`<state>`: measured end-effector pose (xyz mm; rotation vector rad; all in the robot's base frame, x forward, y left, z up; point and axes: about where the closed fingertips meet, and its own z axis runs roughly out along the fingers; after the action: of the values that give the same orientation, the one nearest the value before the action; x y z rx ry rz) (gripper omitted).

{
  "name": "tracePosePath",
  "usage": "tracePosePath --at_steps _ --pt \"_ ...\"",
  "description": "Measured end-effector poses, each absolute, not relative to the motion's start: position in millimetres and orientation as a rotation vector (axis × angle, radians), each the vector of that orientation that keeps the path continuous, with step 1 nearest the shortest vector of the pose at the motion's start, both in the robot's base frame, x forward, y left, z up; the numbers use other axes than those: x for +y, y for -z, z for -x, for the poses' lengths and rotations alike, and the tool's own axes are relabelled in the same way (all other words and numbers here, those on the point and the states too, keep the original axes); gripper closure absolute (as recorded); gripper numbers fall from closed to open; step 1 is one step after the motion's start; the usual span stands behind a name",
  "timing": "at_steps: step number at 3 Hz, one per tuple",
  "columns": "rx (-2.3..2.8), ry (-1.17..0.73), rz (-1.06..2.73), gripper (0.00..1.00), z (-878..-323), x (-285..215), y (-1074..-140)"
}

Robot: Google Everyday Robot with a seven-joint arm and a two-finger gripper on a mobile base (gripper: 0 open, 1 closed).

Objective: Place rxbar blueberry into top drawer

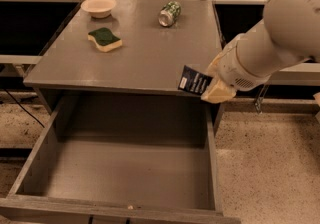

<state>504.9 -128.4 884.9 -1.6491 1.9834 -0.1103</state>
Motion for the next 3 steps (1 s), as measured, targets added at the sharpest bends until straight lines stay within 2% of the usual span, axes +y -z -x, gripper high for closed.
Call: tracePosePath --at_steps 3 --pt "2.016 0.067 1.639 1.0 -475.6 -116.6 -857.7"
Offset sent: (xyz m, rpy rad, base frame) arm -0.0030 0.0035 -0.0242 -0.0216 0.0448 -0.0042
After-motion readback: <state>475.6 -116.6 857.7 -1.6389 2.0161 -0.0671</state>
